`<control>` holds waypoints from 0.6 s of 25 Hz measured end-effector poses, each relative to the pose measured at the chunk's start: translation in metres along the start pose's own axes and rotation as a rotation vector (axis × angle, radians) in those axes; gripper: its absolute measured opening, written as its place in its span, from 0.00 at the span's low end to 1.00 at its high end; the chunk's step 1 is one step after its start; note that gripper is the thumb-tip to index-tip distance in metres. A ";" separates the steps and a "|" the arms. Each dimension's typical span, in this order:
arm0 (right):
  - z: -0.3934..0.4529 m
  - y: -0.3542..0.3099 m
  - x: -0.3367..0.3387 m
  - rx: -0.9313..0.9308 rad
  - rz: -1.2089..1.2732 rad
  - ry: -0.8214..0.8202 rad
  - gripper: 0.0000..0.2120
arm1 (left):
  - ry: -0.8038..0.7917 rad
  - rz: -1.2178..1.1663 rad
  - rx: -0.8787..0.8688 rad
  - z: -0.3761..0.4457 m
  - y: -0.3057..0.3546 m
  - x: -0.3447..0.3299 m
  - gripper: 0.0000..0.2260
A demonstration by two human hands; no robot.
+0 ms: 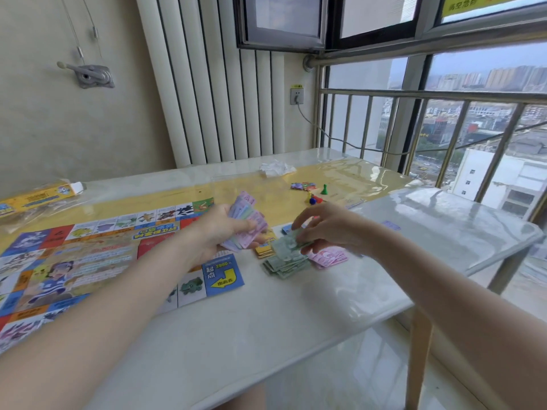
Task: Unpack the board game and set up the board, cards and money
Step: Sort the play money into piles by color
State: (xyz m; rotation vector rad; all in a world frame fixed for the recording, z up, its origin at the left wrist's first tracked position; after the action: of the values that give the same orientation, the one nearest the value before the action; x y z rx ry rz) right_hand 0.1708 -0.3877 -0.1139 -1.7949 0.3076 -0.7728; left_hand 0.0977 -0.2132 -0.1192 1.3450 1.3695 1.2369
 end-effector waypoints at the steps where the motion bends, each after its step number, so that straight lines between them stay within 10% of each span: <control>1: 0.000 0.002 -0.005 -0.028 -0.101 -0.008 0.08 | -0.013 -0.014 0.019 -0.001 0.000 0.004 0.05; 7: 0.007 0.007 -0.023 0.006 -0.858 0.074 0.10 | -0.089 0.135 0.164 -0.009 0.000 -0.001 0.07; 15: -0.001 -0.004 -0.008 0.065 -1.022 -0.231 0.18 | -0.052 0.190 0.234 -0.002 -0.005 0.003 0.07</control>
State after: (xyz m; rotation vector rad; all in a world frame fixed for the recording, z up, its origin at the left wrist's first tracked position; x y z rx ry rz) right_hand 0.1633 -0.3823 -0.1126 -1.9089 -0.8488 -1.2172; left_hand 0.0947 -0.2101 -0.1239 1.6910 1.4086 1.1822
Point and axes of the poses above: each hand's wrist, its own z-axis towards the middle knuckle, its own x-axis out of the back of the hand, y = z × x, the point moved 2 cm from there along z, towards the middle knuckle, and after that the axes turned 11 degrees about -y, right-handed, at the moved point
